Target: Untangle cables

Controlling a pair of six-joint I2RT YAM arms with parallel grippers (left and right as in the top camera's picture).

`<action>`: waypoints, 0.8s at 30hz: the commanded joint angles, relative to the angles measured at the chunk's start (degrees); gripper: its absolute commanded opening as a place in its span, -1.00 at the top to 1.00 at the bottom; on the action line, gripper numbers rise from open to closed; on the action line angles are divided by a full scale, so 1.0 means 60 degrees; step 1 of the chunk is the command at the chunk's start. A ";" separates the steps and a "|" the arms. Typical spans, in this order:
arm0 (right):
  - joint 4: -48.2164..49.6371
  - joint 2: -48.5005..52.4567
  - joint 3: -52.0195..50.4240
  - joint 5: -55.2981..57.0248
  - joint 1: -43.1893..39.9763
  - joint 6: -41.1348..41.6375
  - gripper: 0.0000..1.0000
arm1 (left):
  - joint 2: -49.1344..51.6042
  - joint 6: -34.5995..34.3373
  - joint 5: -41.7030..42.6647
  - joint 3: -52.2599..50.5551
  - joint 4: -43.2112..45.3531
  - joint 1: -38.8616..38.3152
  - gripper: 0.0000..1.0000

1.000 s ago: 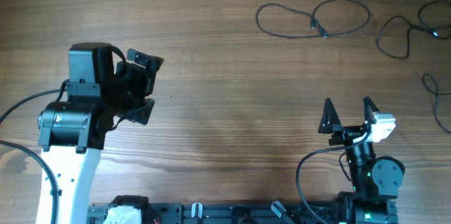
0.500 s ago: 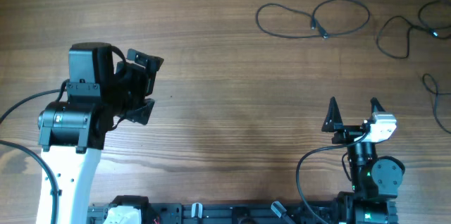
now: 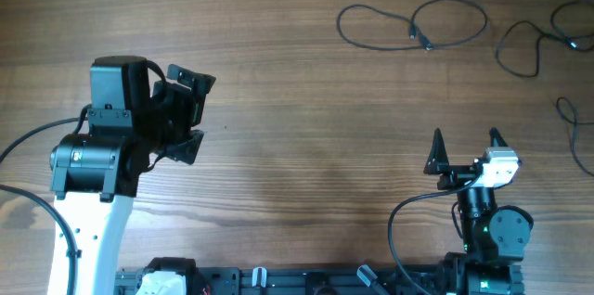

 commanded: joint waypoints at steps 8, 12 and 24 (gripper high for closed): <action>-0.0004 0.0058 -0.0095 0.0164 0.0004 -0.0186 -0.99 | 0.0018 0.0178 -0.0095 0.0025 -0.0004 0.0062 -1.00; -0.0004 0.0058 -0.0095 0.0164 0.0004 -0.0186 -0.99 | 0.0018 0.0178 -0.0095 0.0025 -0.0004 0.0062 -1.00; -0.0004 0.0058 -0.0095 0.0168 0.0004 -0.0189 -0.99 | 0.0022 0.0106 -0.0073 0.0025 0.0149 0.0062 -1.00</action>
